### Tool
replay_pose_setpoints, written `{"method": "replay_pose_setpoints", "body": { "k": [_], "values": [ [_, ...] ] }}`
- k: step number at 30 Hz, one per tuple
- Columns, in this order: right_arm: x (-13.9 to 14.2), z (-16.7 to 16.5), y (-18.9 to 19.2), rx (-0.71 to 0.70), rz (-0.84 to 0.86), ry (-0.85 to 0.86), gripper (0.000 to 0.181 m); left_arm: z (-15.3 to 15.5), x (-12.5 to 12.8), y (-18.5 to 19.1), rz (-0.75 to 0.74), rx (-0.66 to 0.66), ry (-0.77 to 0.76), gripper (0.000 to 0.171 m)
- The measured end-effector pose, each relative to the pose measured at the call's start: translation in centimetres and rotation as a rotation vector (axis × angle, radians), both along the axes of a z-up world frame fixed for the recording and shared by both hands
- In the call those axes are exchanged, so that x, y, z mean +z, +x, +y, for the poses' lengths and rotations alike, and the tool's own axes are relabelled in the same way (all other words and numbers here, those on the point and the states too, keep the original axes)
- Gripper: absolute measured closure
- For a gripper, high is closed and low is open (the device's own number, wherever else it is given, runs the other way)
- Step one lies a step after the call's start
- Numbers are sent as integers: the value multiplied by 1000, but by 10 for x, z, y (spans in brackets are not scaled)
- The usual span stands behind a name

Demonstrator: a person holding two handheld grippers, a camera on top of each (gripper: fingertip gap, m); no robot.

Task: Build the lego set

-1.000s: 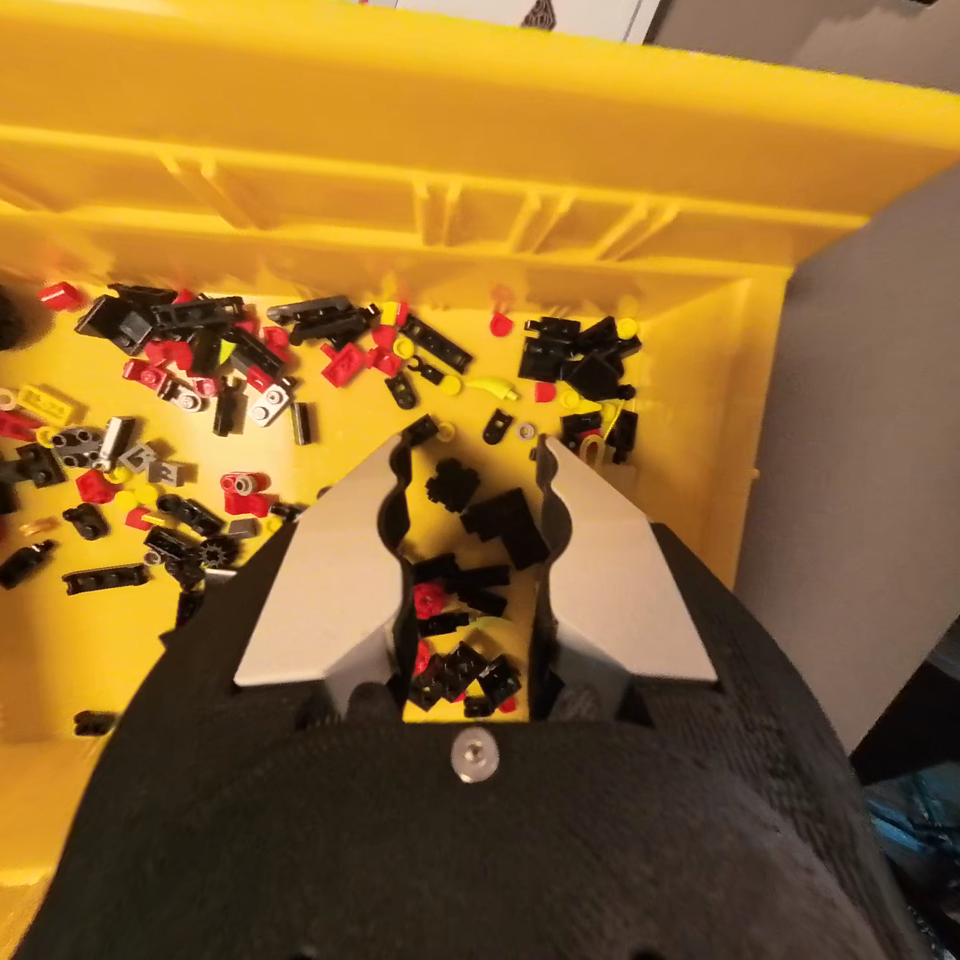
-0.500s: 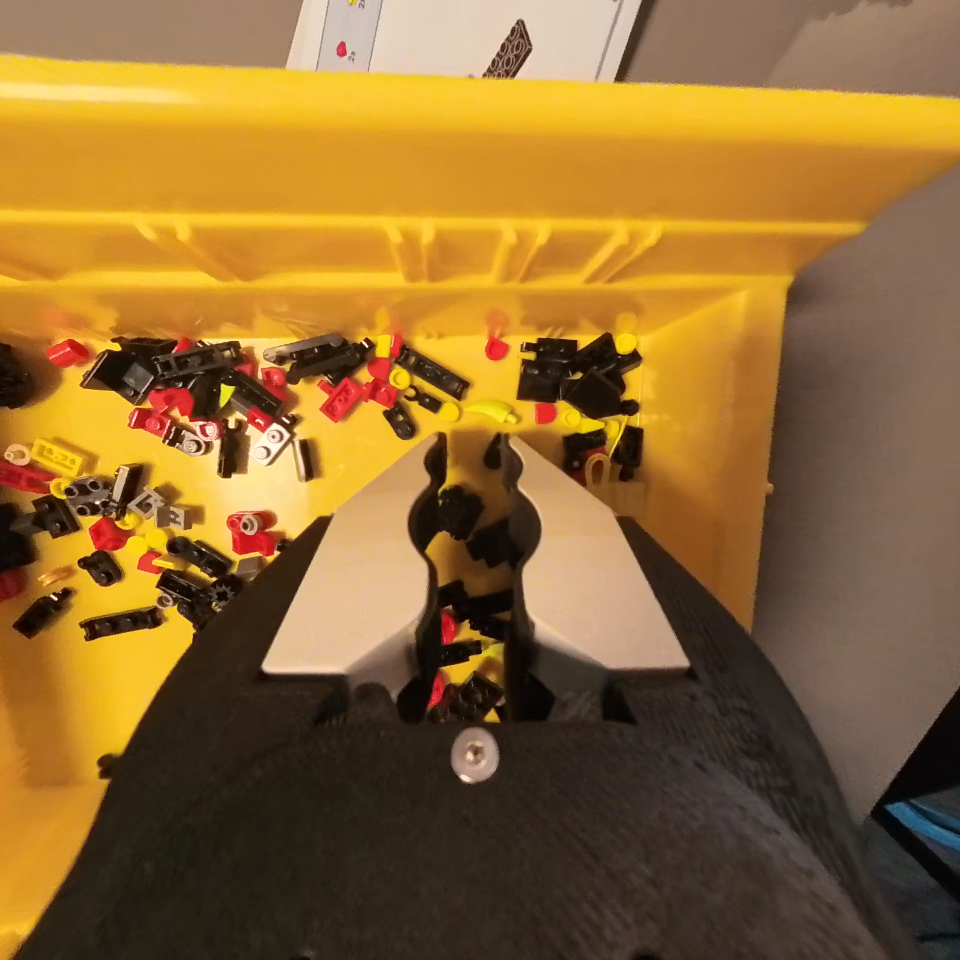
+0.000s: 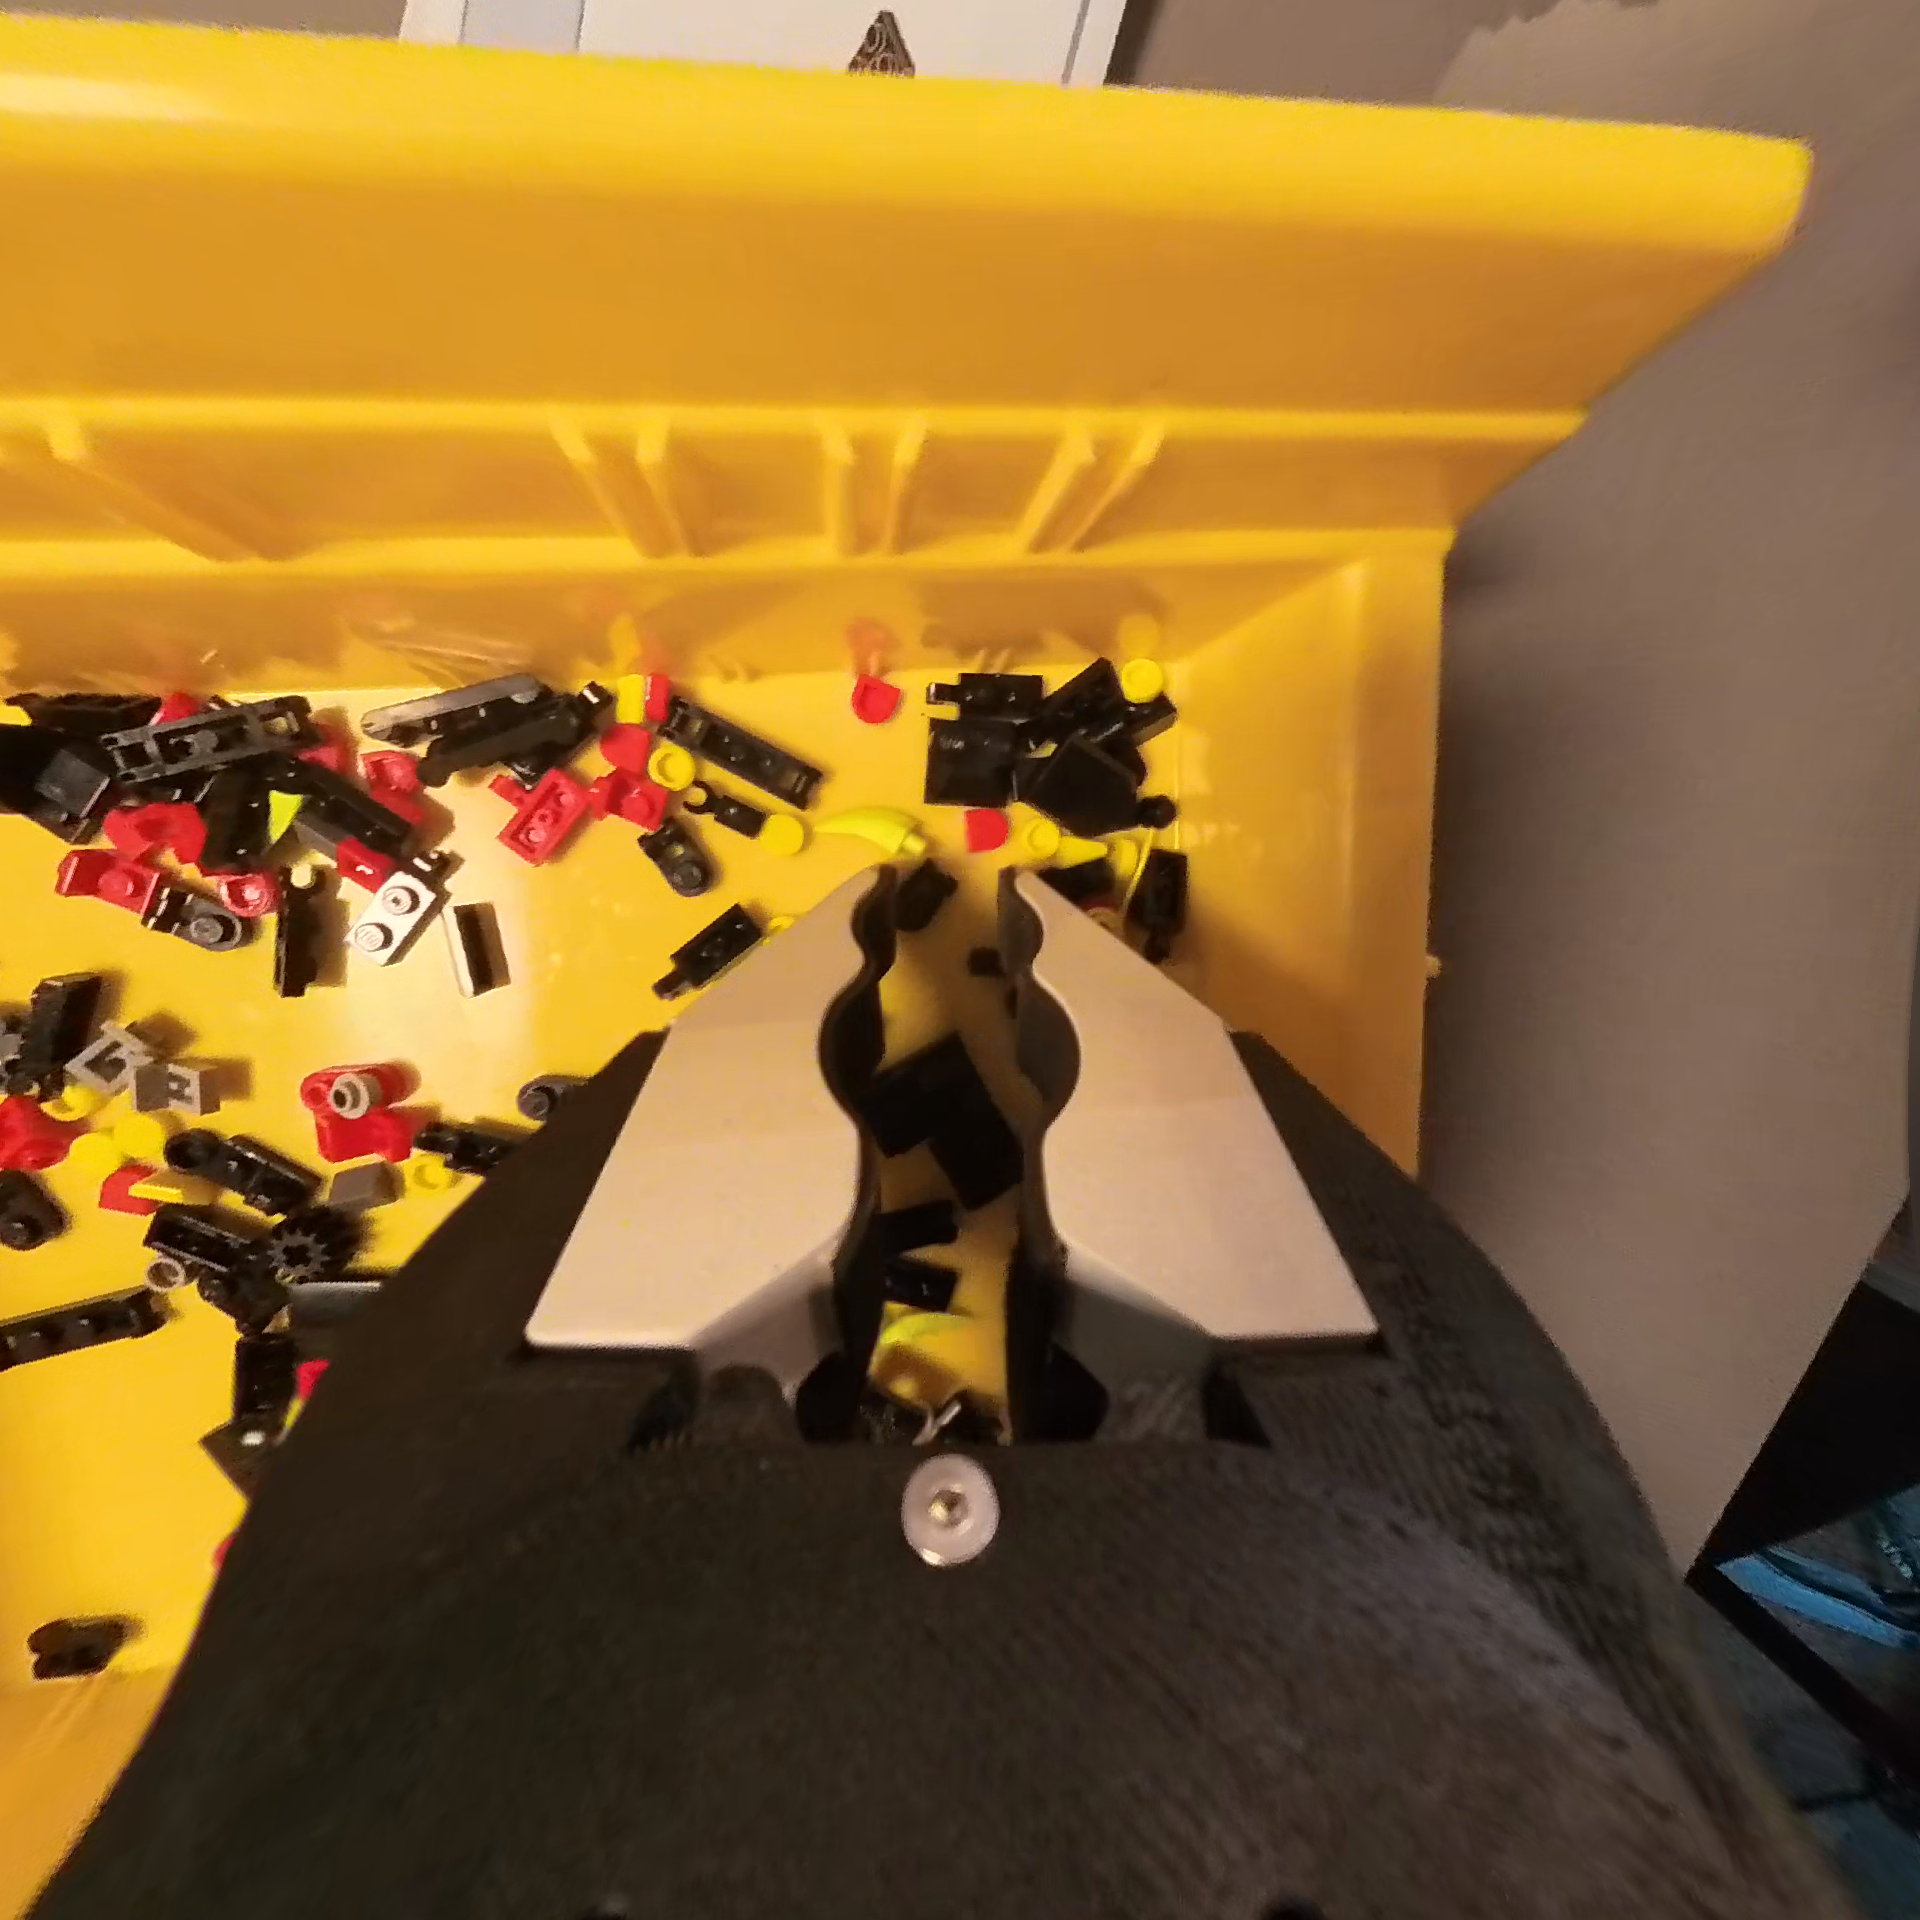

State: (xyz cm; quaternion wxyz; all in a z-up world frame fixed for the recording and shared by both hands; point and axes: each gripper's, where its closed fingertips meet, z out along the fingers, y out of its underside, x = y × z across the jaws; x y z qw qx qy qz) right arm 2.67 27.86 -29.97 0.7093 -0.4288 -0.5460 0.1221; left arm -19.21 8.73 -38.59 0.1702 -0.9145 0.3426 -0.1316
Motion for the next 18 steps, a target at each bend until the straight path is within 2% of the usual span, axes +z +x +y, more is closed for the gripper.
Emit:
{"method": "replay_pose_setpoints", "body": {
  "k": [4, 10, 15, 18],
  "values": [
    [0, 0, 0, 1, 0, 0, 163, -1, 1, 2, -13, -9, 3, 153],
    [-1, 0, 0, 0, -6, 3, 163, 0, 18, 22, -127, -83, 63, 139],
    [-1, 0, -1, 0, -11, 6, 163, 2, 8, 22, -51, -126, 81, 134],
    [-1, 0, -1, 1, -14, 8, 163, 4, 6, 24, -66, -121, 65, 138]
  ]
}}
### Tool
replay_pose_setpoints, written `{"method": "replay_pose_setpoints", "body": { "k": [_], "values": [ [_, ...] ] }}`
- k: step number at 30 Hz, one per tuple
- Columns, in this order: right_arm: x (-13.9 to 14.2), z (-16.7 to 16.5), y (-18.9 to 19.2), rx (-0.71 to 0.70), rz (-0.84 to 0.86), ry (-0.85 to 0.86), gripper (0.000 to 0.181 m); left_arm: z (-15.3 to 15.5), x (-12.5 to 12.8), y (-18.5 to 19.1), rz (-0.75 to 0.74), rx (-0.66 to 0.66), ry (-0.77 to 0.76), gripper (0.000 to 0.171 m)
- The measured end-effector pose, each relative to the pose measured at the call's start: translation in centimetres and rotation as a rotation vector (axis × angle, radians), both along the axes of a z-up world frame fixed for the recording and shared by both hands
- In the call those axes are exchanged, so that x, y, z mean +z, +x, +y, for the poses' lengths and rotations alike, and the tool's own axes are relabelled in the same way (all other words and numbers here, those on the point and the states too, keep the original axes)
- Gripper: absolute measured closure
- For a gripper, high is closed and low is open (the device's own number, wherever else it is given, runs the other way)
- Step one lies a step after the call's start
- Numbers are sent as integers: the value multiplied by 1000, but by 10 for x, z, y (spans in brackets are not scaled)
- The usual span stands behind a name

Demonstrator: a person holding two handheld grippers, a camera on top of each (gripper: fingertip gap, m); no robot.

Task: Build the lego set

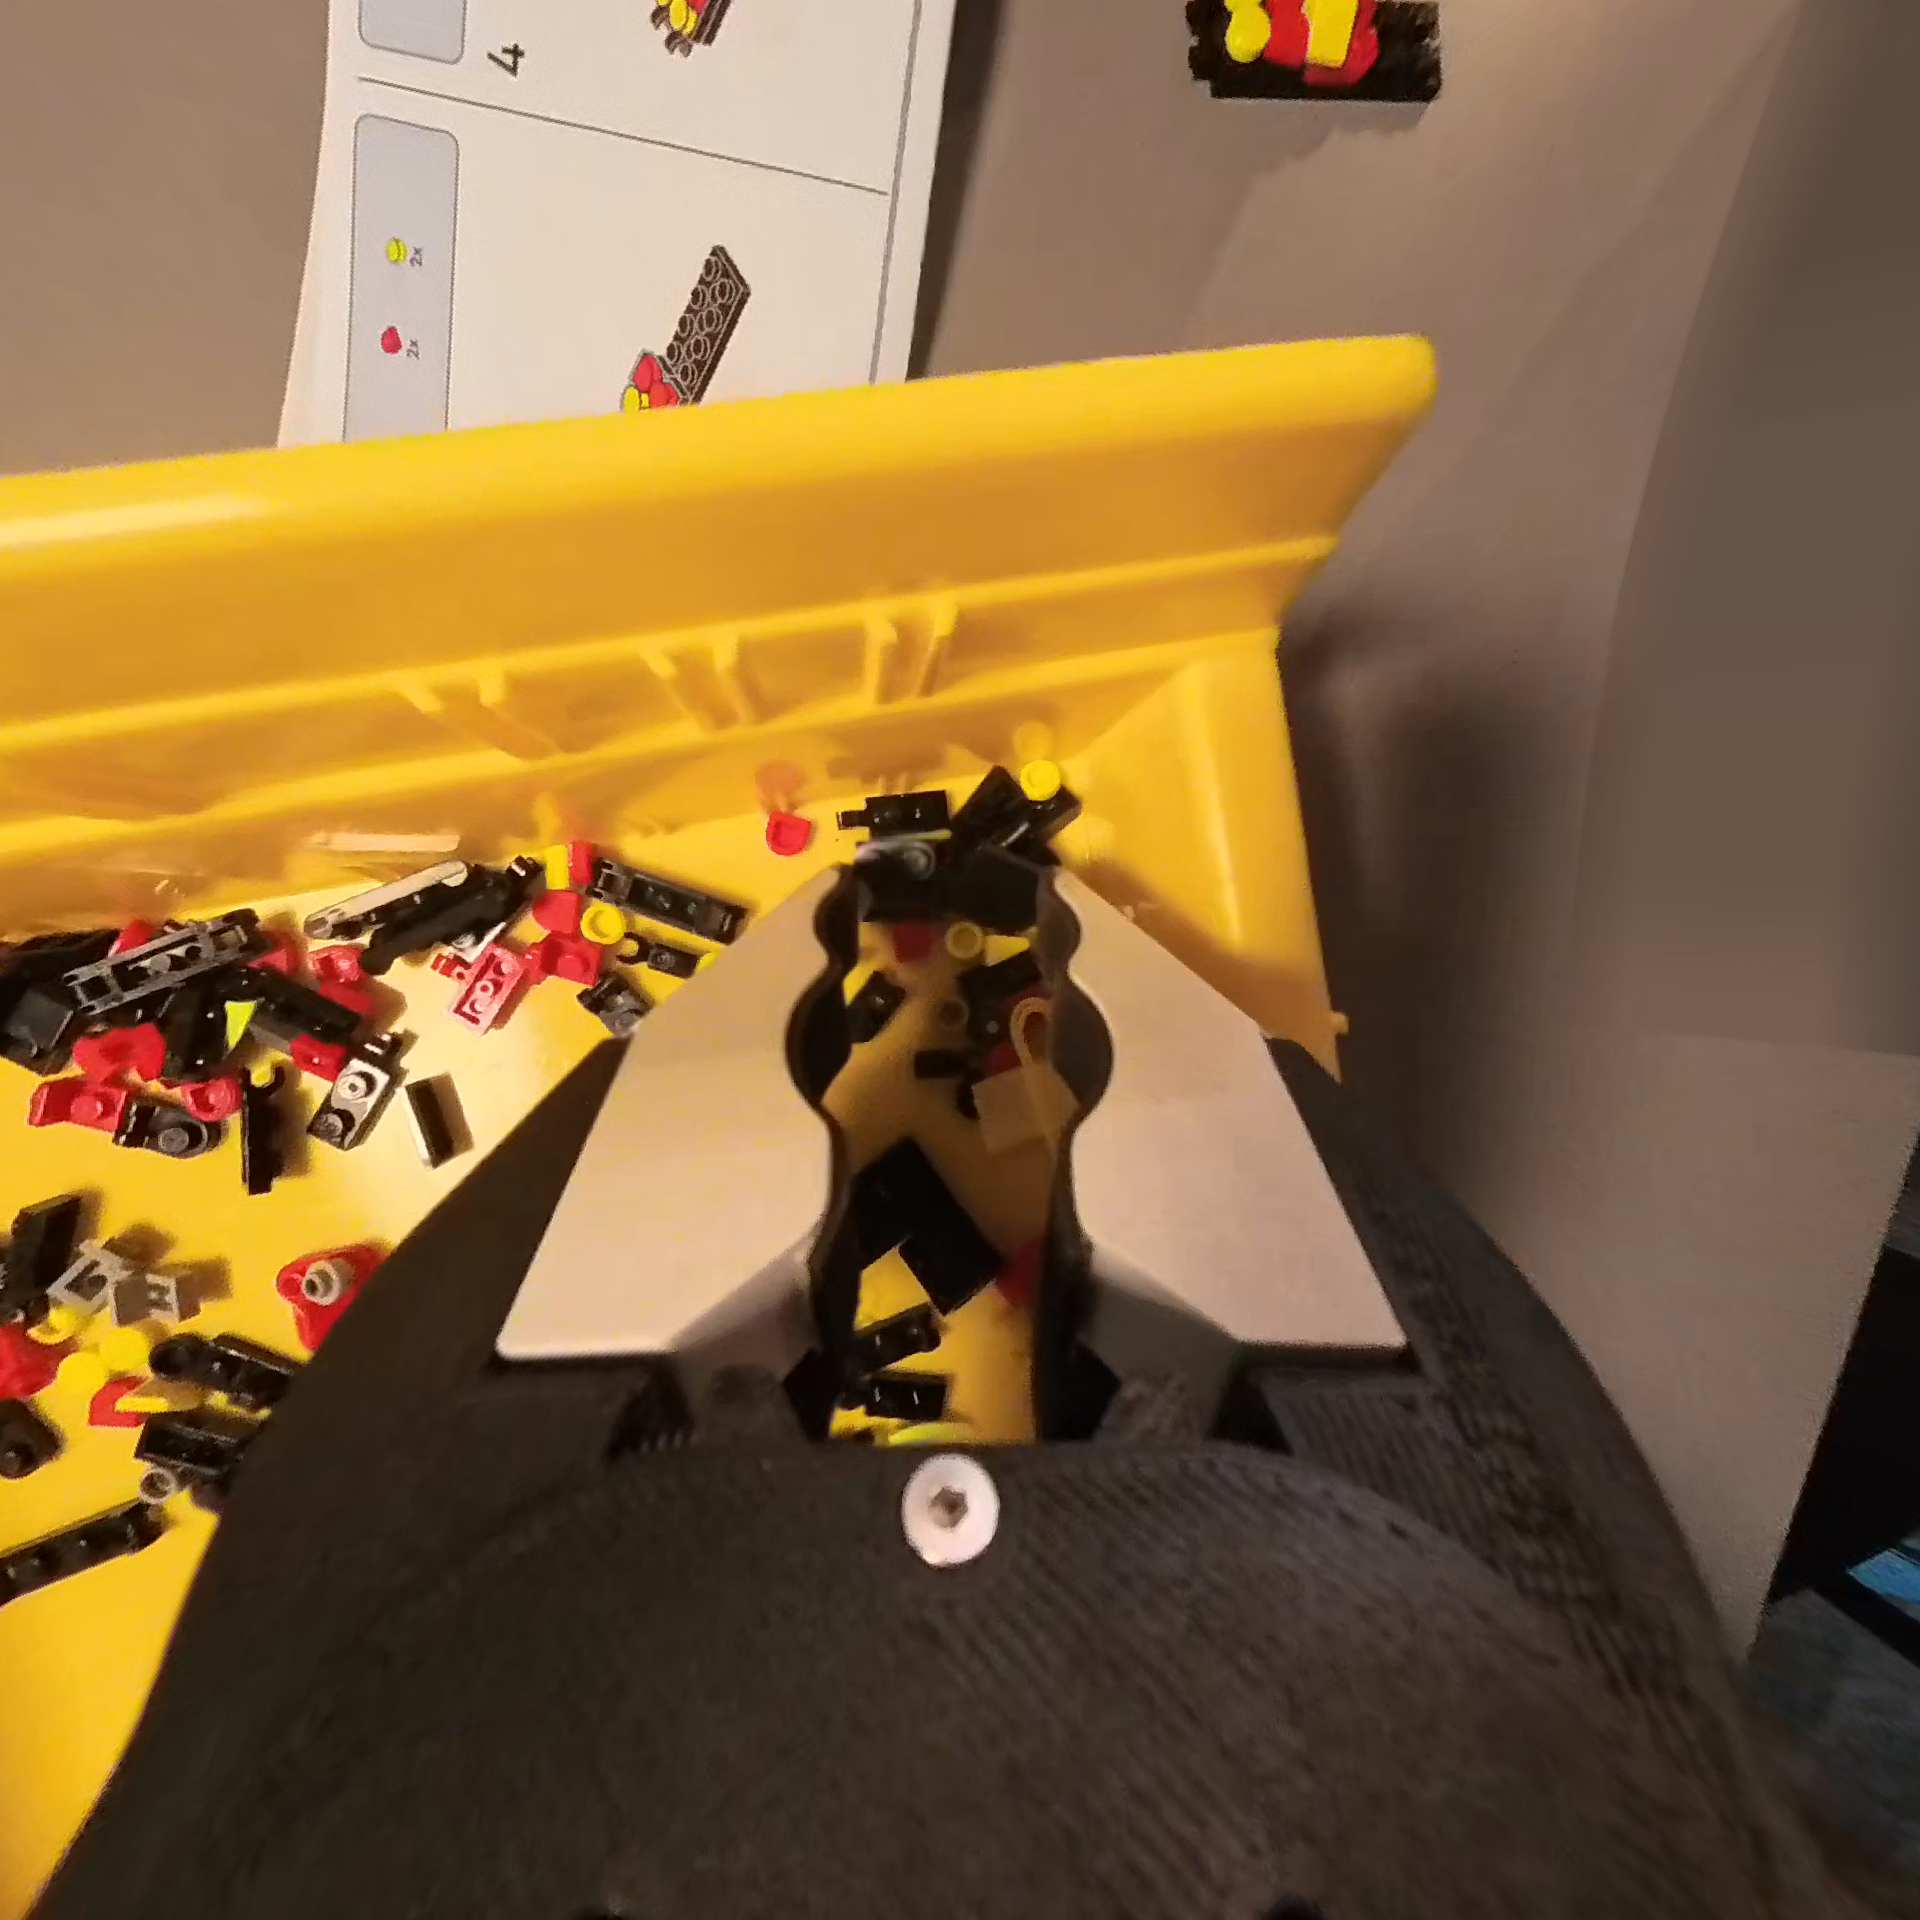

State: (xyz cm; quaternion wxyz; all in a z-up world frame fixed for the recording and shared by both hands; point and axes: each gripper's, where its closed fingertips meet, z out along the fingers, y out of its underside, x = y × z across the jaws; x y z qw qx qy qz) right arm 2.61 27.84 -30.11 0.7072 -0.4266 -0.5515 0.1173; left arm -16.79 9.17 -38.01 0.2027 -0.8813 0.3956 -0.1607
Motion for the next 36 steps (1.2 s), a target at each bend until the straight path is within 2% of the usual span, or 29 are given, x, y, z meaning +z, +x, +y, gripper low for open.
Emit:
{"method": "replay_pose_setpoints", "body": {
  "k": [4, 6, 9, 11, 12, 16, 19, 23, 25, 27, 33, 34, 36],
  "values": [
    [0, 0, 0, 0, -2, 1, 163, 15, -5, -21, 109, 64, 62, 157],
    [0, 0, 0, 0, -3, 2, 163, 22, -6, -36, 169, 120, 82, 157],
    [0, 0, 0, -1, -9, 5, 163, 34, -6, -62, 233, 274, 81, 156],
    [-1, 0, 0, 0, -12, 7, 163, 39, -4, -77, 244, 376, 80, 155],
    [-1, 0, 0, 0, -13, 8, 163, 39, -3, -76, 208, 382, 74, 153],
    [-1, 0, 0, -1, -17, 10, 163, 26, 18, -27, -64, 202, 41, 147],
    [-1, 0, 0, 0, -23, 14, 163, 13, 14, -12, -46, 54, 44, 145],
    [-1, 0, 0, 0, -27, 16, 163, 1, 7, -2, -67, -21, -17, 138],
    [-2, 0, 1, 0, -30, 17, 163, -1, 4, -1, -64, -27, -40, 138],
    [-2, 0, 1, 0, -32, 18, 163, 5, -2, -11, 12, -3, -13, 139],
    [-2, -1, 1, 1, -39, 23, 163, 43, -3, -80, 328, 271, 147, 148],
    [-2, -1, 1, 2, -40, 23, 163, 44, -3, -85, 331, 298, 146, 148],
    [-2, -1, 1, 2, -41, 24, 163, 37, 2, -67, 198, 228, 112, 148]
  ]
}}
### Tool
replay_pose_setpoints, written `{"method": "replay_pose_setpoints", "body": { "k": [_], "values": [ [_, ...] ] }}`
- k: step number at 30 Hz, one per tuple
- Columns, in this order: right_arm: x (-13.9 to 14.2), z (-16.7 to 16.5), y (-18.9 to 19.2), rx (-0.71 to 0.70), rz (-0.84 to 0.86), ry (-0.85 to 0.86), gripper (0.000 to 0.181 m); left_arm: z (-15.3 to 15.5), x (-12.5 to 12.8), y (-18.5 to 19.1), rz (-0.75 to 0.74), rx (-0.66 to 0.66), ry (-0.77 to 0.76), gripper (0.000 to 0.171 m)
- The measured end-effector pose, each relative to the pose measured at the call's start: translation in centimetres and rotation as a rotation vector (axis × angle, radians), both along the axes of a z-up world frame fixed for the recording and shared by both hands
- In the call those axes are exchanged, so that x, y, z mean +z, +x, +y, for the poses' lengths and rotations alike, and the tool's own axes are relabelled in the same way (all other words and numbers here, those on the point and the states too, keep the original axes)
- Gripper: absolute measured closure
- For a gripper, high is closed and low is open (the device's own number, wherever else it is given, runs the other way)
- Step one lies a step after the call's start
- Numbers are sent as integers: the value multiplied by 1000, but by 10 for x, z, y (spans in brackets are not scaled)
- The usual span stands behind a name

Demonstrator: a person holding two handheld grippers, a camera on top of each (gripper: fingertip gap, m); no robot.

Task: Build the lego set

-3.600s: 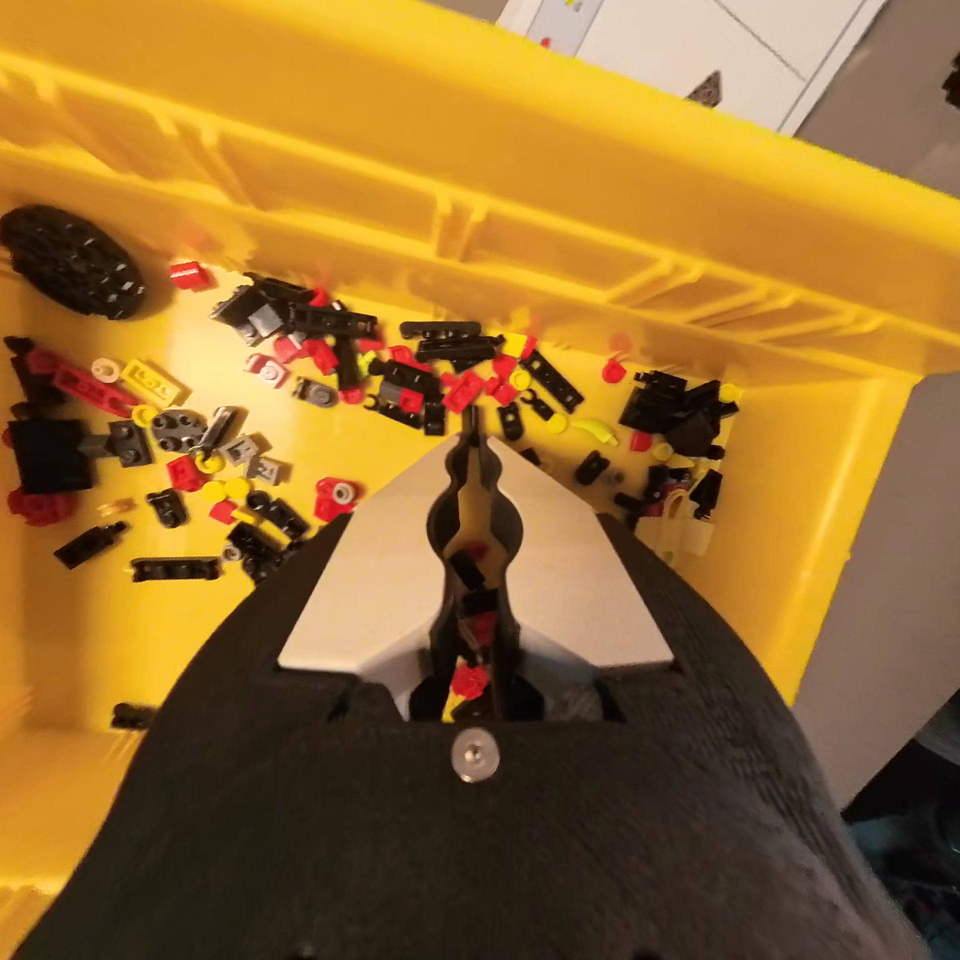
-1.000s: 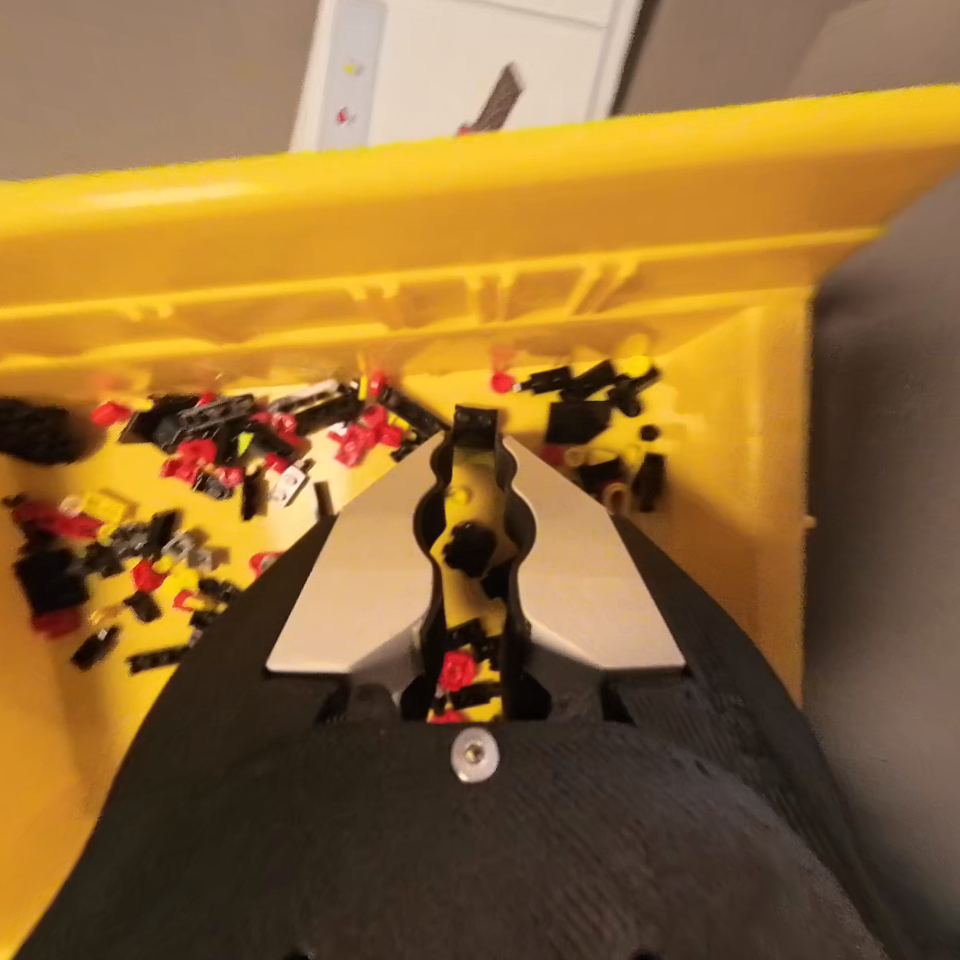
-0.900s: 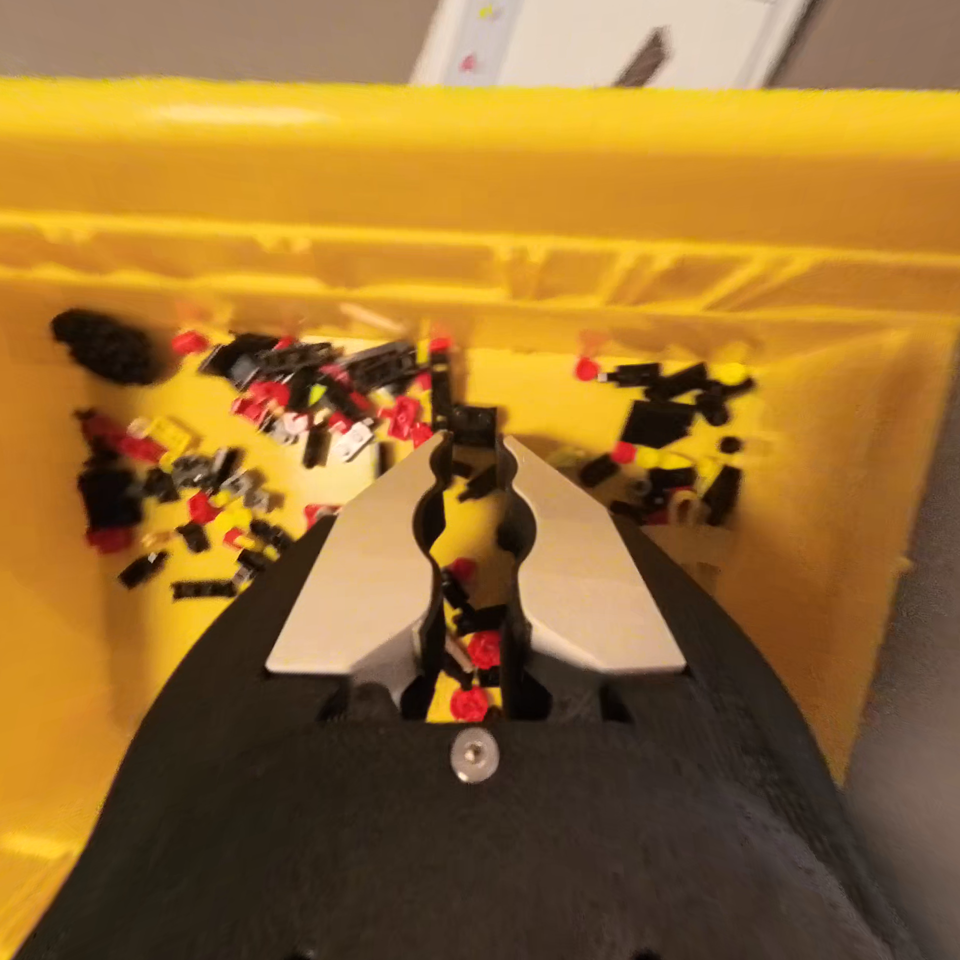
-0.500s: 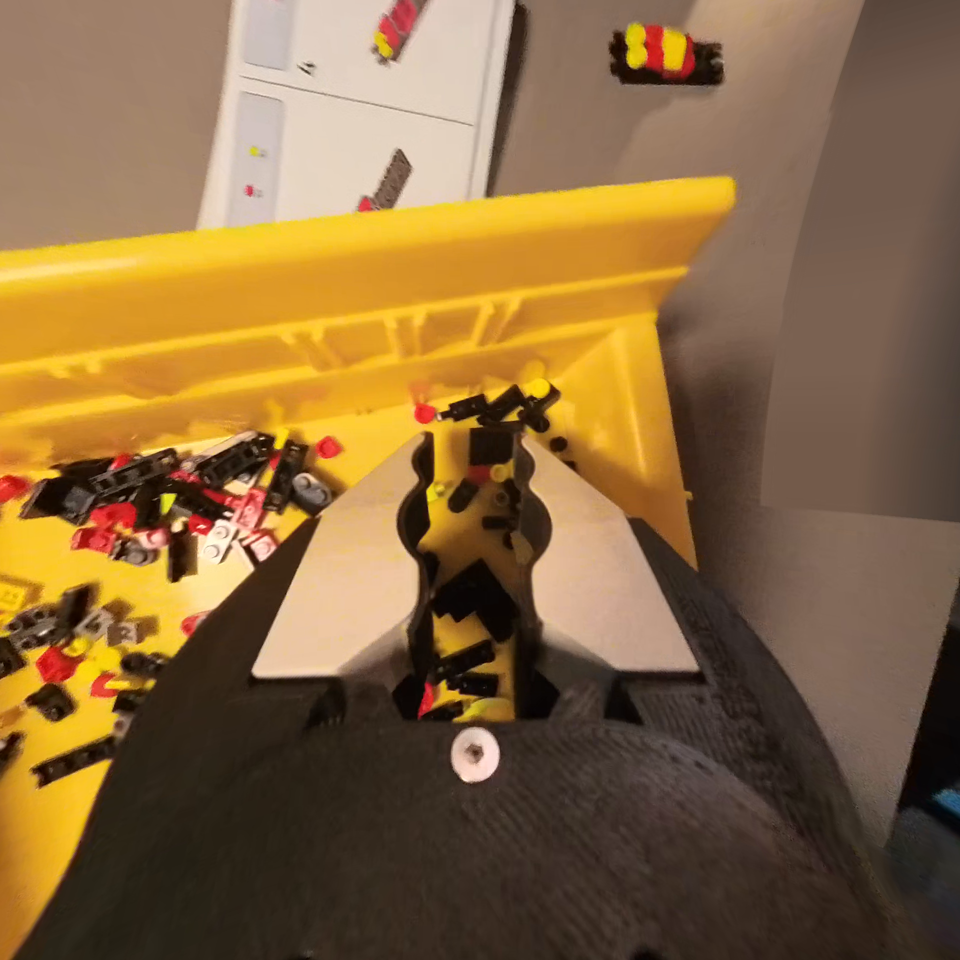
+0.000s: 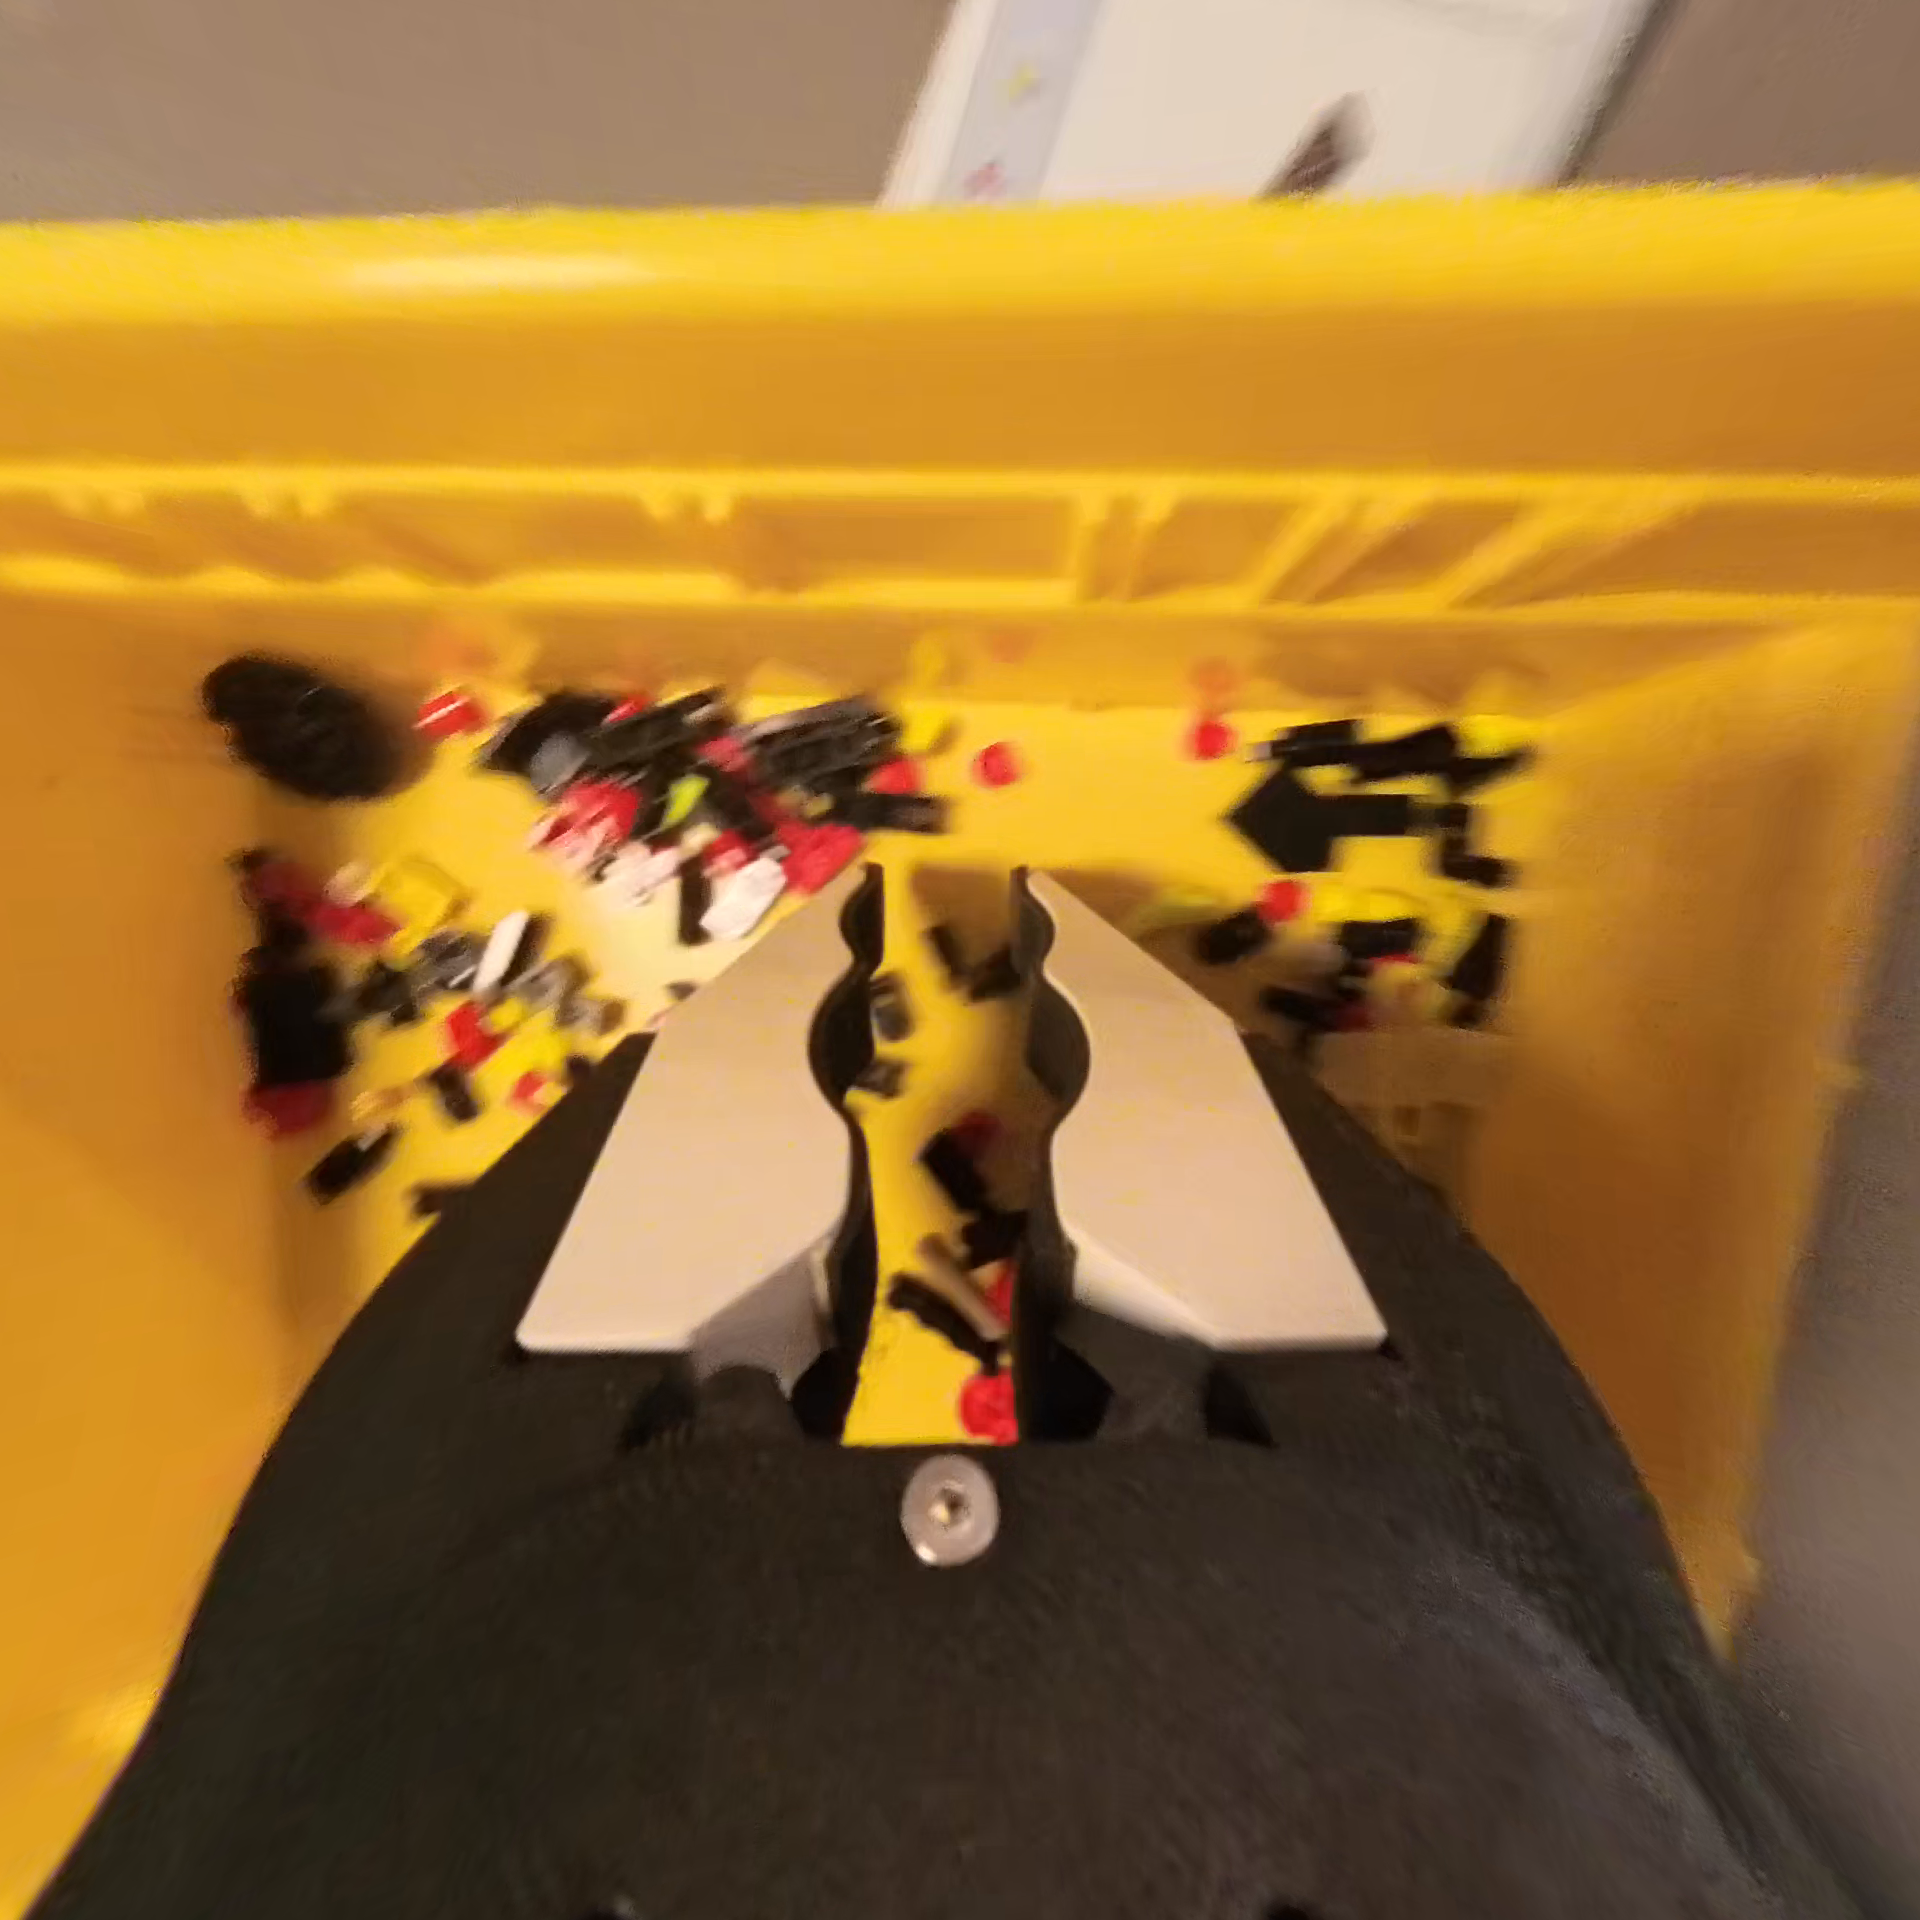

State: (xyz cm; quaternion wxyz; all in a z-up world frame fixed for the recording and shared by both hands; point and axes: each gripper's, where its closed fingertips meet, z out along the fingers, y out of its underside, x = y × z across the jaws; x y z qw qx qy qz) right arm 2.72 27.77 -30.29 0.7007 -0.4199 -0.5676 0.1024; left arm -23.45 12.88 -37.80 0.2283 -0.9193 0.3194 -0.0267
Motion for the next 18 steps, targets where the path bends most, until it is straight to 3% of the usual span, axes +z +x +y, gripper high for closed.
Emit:
{"method": "replay_pose_setpoints", "body": {
  "k": [3, 7, 11, 18],
  "values": [
    [0, 0, 0, 0, -3, 2, 163, -35, 12, 44, -200, -281, -101, 160],
    [-1, 0, 0, 0, -10, 6, 163, -55, 9, 57, -172, -452, -129, 169],
    [-2, -1, -1, 0, -15, 9, 163, -67, 4, 68, -197, -523, -162, 169],
    [-3, -1, -2, 1, -20, 12, 163, -66, -3, 67, -172, -521, -178, 163]
  ]
}}
